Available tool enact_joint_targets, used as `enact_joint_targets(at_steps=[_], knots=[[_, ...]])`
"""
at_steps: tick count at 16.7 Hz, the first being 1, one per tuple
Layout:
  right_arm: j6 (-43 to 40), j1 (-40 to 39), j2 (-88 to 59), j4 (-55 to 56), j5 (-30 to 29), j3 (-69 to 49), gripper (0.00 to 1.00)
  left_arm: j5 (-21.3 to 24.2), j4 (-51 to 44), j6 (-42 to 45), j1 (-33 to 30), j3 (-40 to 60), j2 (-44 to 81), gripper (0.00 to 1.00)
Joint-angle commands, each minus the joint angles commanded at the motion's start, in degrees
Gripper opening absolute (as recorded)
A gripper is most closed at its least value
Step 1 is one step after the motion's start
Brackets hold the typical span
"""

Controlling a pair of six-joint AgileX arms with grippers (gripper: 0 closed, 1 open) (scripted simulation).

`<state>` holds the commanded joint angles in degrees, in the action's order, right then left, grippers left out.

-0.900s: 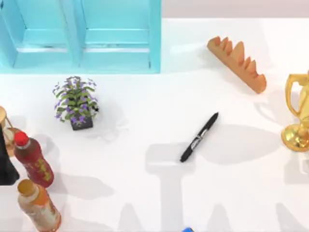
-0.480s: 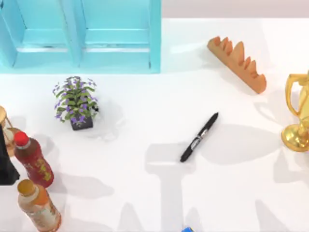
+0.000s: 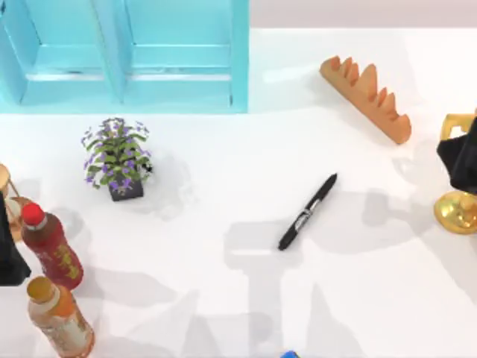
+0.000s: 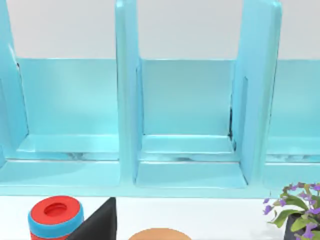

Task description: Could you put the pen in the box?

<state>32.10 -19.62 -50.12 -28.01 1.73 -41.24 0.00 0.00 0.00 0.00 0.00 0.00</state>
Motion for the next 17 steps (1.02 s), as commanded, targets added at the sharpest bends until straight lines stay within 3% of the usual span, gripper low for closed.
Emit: enact_joint_targets(at_steps=[9,13,17], knots=[[27.7,-8.0,-52.5,-24.6,-0.3,-43.0,1.0,0.0,0.0,0.0,0.0,0.0,0.0,1.0],[32.9,-9.7,-67.2,-31.8,0.0,-54.8,1.0,0.0,0.0,0.0,0.0,0.0,0.0,1.0],[34.3,-10.3,-72.5,-34.8,0.1,-59.1,1.0,0.0,0.0,0.0,0.0,0.0,0.0,1.0]])
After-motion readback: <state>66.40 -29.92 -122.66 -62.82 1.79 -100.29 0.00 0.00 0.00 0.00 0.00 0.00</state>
